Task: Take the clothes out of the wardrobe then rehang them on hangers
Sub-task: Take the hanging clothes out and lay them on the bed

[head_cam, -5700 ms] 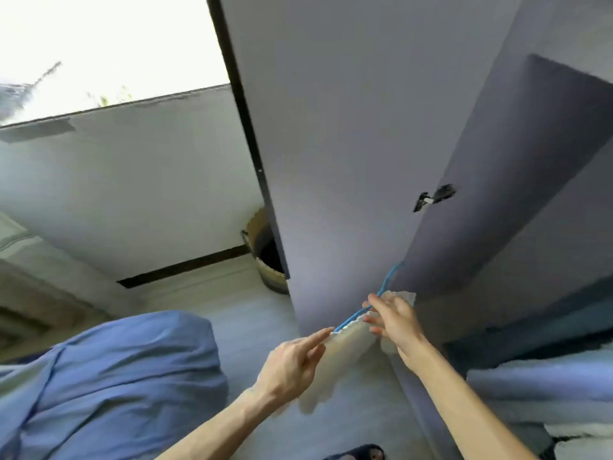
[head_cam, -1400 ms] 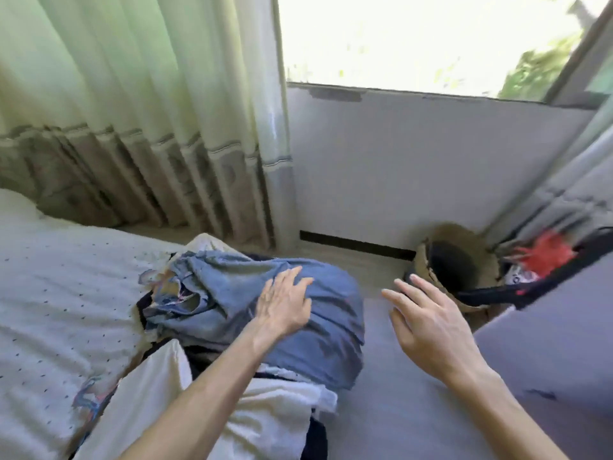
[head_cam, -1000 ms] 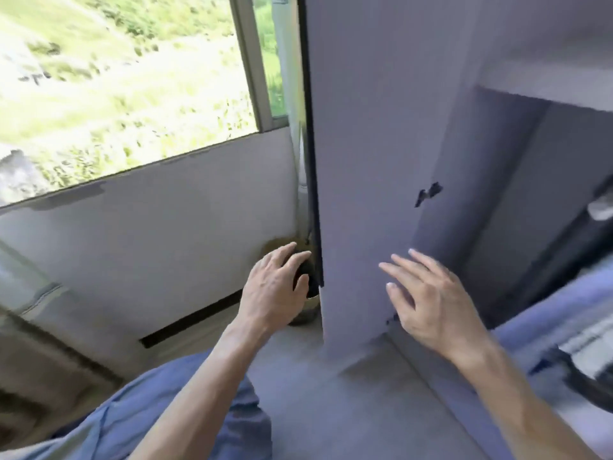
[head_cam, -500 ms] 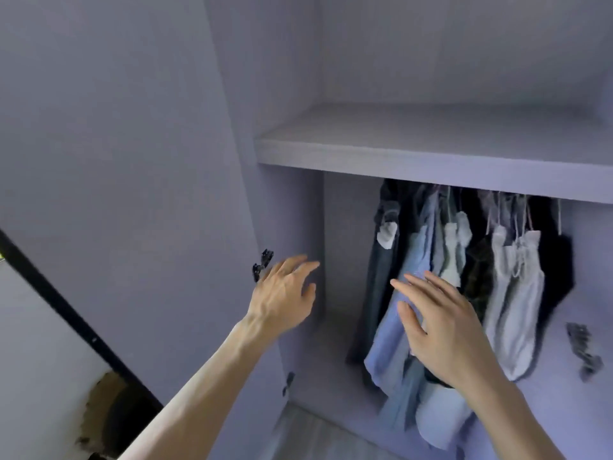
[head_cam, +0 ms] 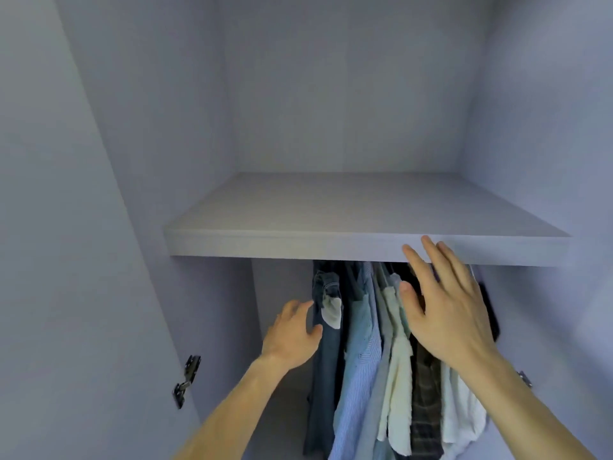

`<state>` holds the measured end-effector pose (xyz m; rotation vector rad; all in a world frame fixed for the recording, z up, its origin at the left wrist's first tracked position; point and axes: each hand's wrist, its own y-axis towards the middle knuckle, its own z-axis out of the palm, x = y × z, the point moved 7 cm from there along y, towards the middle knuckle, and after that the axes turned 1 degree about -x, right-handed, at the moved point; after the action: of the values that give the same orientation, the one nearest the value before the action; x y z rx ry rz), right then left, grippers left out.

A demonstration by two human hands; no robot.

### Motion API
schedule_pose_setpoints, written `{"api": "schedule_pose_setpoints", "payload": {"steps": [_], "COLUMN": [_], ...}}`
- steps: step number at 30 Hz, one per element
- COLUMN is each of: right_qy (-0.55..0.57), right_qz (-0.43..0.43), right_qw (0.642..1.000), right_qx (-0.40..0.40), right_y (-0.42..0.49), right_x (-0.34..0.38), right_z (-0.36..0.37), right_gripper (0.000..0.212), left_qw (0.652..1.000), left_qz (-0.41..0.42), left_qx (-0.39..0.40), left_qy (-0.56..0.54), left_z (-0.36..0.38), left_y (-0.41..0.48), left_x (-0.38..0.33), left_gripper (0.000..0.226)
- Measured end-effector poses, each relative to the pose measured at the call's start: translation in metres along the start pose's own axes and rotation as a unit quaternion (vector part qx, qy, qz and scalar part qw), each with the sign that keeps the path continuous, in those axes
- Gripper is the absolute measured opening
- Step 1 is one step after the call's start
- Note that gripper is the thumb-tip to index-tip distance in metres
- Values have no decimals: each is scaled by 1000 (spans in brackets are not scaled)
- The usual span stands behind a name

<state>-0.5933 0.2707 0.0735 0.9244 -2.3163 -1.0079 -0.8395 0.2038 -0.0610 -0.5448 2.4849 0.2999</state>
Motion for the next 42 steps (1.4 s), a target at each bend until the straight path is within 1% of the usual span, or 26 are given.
{"api": "schedule_pose_setpoints", "payload": {"steps": [4,6,8,11,15,18,20,23,25,28,29,31,33,35,39,42], "right_qy": [-64,-90,-97,-88,-86,-88,-86,-83,-82,-81,-81,-81,-82,-83,-84,-74], "right_qz": [20,17,5,-19,-45,-55,-65,-73,-76,-81,-81,-79,-76,-74,-71,-66], "right_qw": [998,996,995,989,978,969,961,952,949,946,945,944,945,946,950,956], "right_qx": [3,-2,-33,-116,-186,-226,-256,-286,-296,-305,-307,-309,-307,-304,-294,-277], "right_y": [38,49,57,60,61,64,64,64,63,63,63,63,62,62,62,61], "right_x": [-10,-13,-18,-30,-40,-40,-39,-38,-38,-38,-38,-39,-40,-40,-40,-38], "right_z": [34,56,74,92,110,118,119,119,119,120,120,121,121,122,120,116], "right_gripper": [60,58,52,47,51,51,49,47,48,50,50,50,50,49,48,47], "left_qw": [993,986,979,970,964,964,966,975,975,974,975,972,964,956,948,949], "left_qz": [-28,-42,-64,-107,-154,-173,-181,-179,-188,-191,-182,-165,-155,-150,-137,-127], "left_qx": [4,-1,-9,-24,-50,-59,-65,-85,-102,-110,-109,-115,-132,-151,-193,-202], "left_qy": [-111,-158,-193,-218,-209,-192,-172,-98,-66,-60,-69,-122,-172,-200,-213,-207], "left_z": [19,27,34,41,51,59,64,66,62,58,58,60,60,58,48,45], "left_y": [31,46,62,87,119,138,147,154,155,159,160,160,156,153,145,126], "left_x": [-2,-4,-5,-2,-2,-3,-2,-4,-4,-2,-3,-5,-5,-1,2,9], "left_gripper": [75,74,71,76,72,74,65,44,30,19,14,8,15,20,24,24]}}
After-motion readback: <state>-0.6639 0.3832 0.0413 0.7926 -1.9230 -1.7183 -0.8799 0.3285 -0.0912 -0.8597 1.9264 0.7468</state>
